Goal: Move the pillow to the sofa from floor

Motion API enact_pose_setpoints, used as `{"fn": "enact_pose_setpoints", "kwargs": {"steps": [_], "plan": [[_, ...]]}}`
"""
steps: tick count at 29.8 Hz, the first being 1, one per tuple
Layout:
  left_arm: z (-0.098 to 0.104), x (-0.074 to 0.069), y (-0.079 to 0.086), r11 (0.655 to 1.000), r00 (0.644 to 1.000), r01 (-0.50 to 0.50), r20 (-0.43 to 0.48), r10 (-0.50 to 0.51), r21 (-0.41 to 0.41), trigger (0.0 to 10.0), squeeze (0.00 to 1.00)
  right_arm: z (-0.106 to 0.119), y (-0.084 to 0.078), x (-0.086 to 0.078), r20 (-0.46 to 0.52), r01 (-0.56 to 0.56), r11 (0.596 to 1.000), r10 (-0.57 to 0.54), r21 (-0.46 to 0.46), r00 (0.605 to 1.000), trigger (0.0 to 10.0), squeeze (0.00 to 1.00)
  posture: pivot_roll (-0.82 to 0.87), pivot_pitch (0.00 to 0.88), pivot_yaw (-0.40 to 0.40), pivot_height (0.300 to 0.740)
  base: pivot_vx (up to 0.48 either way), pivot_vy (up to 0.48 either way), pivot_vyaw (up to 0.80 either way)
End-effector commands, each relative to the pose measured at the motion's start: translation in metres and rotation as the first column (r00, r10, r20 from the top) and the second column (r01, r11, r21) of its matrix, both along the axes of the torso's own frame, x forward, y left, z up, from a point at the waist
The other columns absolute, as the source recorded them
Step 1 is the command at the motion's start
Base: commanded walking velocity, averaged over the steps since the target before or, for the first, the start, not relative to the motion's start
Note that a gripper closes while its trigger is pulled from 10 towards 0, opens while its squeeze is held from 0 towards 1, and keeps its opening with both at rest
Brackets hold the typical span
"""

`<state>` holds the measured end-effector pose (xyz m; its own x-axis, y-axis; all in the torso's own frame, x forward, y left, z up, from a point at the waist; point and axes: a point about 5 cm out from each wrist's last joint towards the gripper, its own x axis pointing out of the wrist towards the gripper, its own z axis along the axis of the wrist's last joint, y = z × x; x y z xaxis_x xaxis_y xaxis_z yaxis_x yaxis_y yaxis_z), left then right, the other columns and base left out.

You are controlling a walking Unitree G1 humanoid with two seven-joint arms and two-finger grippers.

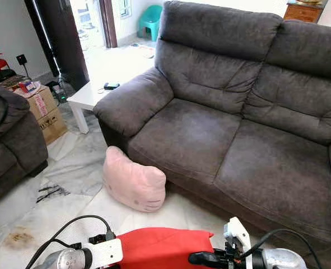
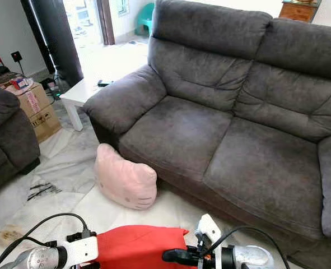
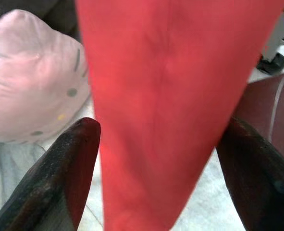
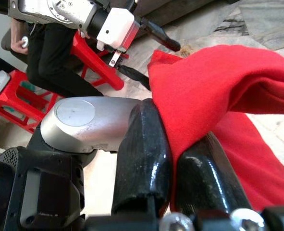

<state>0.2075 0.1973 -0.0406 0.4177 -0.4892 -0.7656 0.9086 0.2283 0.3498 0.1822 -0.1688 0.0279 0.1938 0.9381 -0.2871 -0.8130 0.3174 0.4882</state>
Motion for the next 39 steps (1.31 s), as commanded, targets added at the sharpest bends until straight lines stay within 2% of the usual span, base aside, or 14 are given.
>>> {"fn": "enact_pose_setpoints", "kwargs": {"steps": [1, 7, 13, 14, 15, 16, 21, 27, 29, 39], "plan": [[-0.003, -0.002, 0.002, 0.999, 1.000, 0.008, -0.017, -0.008, 0.034, 10.0, 0.00, 0.022, 0.008, 0.008, 0.097, -0.048, 0.995, 0.039, 0.092, 0.995, 10.0, 0.00, 0.02, 0.000, -0.037, 0.740, 0.000, 0.000, 0.00], [-0.011, -0.012, 0.006, 0.996, 0.999, 0.021, -0.049, -0.018, 0.081, 10.0, 0.00, 0.031, 0.009, 0.011, 0.125, -0.059, 0.994, 0.047, 0.090, 0.991, 10.0, 0.00, 0.01, 0.000, -0.037, 0.740, 0.000, 0.000, 0.00], [-0.014, -0.015, 0.014, 0.989, 1.000, 0.016, -0.025, -0.013, 0.146, 10.0, 0.00, 0.036, 0.006, 0.009, 0.136, -0.073, 0.994, 0.062, 0.079, 0.989, 10.0, 0.00, 0.02, 0.000, -0.040, 0.740, 0.000, 0.000, 0.00], [-0.013, -0.013, 0.019, 0.984, 1.000, 0.001, 0.013, -0.003, 0.177, 10.0, 0.00, 0.037, 0.004, 0.009, 0.138, -0.072, 0.995, 0.061, 0.075, 0.989, 10.0, 0.00, 0.01, 0.000, -0.039, 0.740, 0.000, 0.000, 0.00], [-0.013, -0.013, 0.019, 0.984, 1.000, 0.001, 0.013, -0.003, 0.177, 10.0, 0.00, 0.037, 0.004, 0.009, 0.138, -0.072, 0.995, 0.061, 0.075, 0.989, 10.0, 0.00, 0.01, 0.000, -0.039, 0.740, 0.000, 0.000, 0.00], [-0.011, -0.008, 0.023, 0.979, 0.997, -0.034, 0.081, 0.018, 0.201, 10.0, 0.00, 0.038, 0.002, 0.009, 0.138, -0.064, 0.996, 0.054, 0.068, 0.989, 10.0, 0.00, 0.01, 0.000, -0.038, 0.740, 0.000, 0.000, 0.00], [-0.006, 0.001, 0.026, 0.974, 0.984, -0.086, 0.170, 0.051, 0.210, 10.0, 0.00, 0.037, 0.001, 0.008, 0.133, -0.063, 0.996, 0.054, 0.065, 0.990, 10.0, 0.00, 0.01, 0.000, -0.041, 0.740, 0.000, 0.000, 0.00], [-0.006, 0.001, 0.025, 0.976, 0.986, -0.104, 0.145, 0.076, 0.192, 10.0, 0.00, 0.039, 0.003, 0.007, 0.133, -0.072, 0.995, 0.063, 0.065, 0.989, 10.0, 0.00, 0.01, 0.000, -0.045, 0.740, 0.000, 0.000, 0.00], [-0.006, 0.001, 0.022, 0.981, 0.988, -0.110, 0.129, 0.090, 0.157, 10.0, 0.00, 0.040, 0.003, 0.006, 0.134, -0.074, 0.995, 0.064, 0.066, 0.989, 10.0, 0.00, 0.01, 0.000, -0.046, 0.740, 0.000, 0.000, 0.00], [-0.009, 0.001, 0.020, 0.976, 0.987, -0.119, 0.133, 0.095, 0.182, 10.0, 0.00, 0.044, 0.000, 0.005, 0.139, -0.081, 0.995, 0.072, 0.061, 0.988, 10.0, 0.00, 0.00, 0.000, -0.054, 0.740, 0.000, 0.000, 0.00]]}}
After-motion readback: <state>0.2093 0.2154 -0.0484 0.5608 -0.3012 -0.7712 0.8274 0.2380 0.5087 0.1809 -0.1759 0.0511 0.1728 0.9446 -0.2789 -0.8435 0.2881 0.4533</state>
